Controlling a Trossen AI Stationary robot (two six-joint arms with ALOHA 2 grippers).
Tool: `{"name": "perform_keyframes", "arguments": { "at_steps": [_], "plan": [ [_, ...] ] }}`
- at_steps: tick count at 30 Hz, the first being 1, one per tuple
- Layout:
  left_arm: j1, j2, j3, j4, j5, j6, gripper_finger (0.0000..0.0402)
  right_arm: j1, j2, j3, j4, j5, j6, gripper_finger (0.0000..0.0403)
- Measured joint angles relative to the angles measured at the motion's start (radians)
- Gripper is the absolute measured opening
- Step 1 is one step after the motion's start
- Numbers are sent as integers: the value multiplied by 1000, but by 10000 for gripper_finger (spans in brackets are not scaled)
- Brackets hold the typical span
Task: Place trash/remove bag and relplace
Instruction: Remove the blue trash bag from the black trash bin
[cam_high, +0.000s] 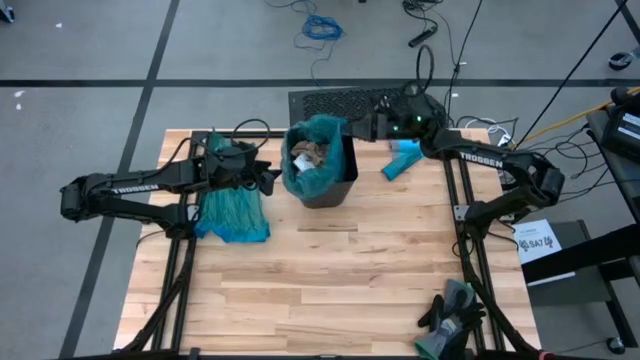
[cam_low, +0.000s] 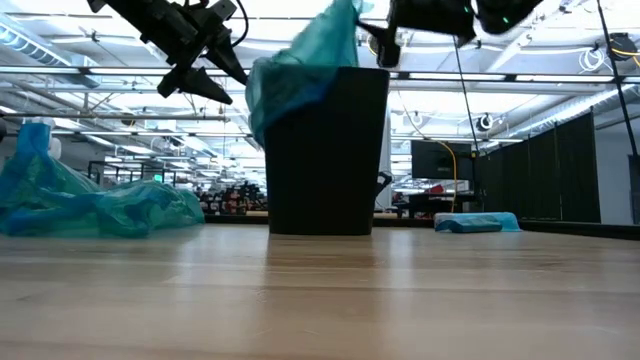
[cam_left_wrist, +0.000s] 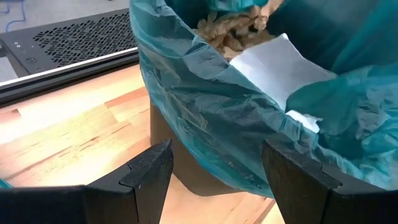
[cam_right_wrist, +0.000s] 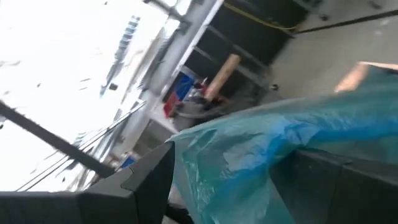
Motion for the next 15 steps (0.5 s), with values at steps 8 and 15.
{"name": "perform_keyframes", "arguments": {
  "at_steps": [8,15],
  "plan": [
    [0,0,0,0,0,6,244,-3,43,278,-282,-35,-107,238],
    [0,0,0,-1,0,34,244,-18,51,376,-435,-35,-188,238]
  ]
}}
